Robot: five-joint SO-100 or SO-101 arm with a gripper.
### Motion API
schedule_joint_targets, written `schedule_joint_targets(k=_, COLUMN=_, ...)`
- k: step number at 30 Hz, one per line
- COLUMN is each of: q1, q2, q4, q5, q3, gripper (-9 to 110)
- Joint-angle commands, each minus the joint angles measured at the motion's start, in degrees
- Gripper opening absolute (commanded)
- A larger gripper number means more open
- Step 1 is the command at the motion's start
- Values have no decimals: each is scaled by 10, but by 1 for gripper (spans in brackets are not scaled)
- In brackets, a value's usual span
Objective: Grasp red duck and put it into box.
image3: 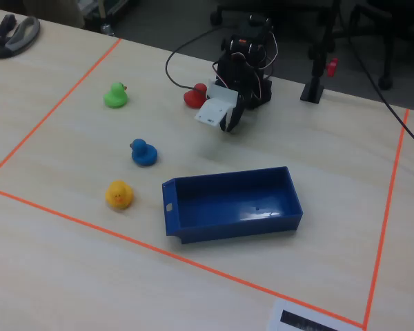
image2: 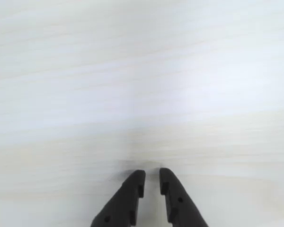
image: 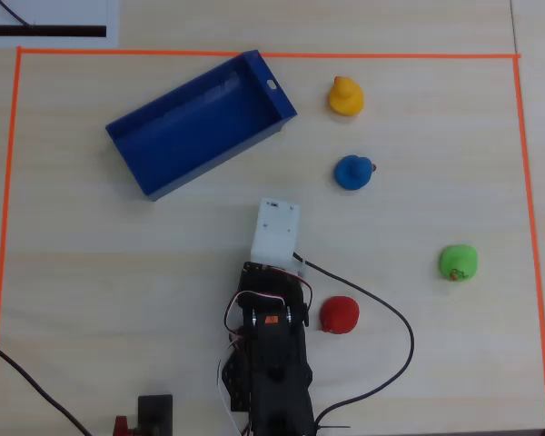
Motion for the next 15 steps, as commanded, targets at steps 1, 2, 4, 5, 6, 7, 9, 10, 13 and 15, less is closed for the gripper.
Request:
schedule_joint_targets(k=1, q1=2, q2=-5, q4=12, q5=2, q3=-4, gripper=5)
schedule_joint_targets(k=2, q1=2, q2=-5, q4=4, q5=8, q3=-4, gripper=5)
schedule_joint_targets(k=4, q1=1, q2=-5, q4=4, q5=14, q3=-4, gripper=5)
schedule_joint_targets(k=5, q1=1, q2=-5, q4=11, q5=9, q3=-4, gripper=5)
schedule_joint_targets(k=6, q1=1, q2=-5, q4=11, q5=12, q3=-4, gripper=3)
schedule_joint_targets(k=7, q1=1, q2=-5, q4=11, q5=14, q3=-4, gripper=0)
schedule_joint_targets(k=9, q1=3, q2=-5, q4=10, q5=9, q3=-4, gripper=0)
schedule_joint_targets(k=10, q1=2, q2=-5, q4=11, q5=-7, q3=-4, gripper=0)
schedule_joint_targets(k=13, q1=12, q2=-6, q4=-32, q5=-18, q3=-4, gripper=0)
schedule_joint_targets(k=15, q1=54, q2=-9, q4=-76, q5=-25, q3=-10, gripper=0)
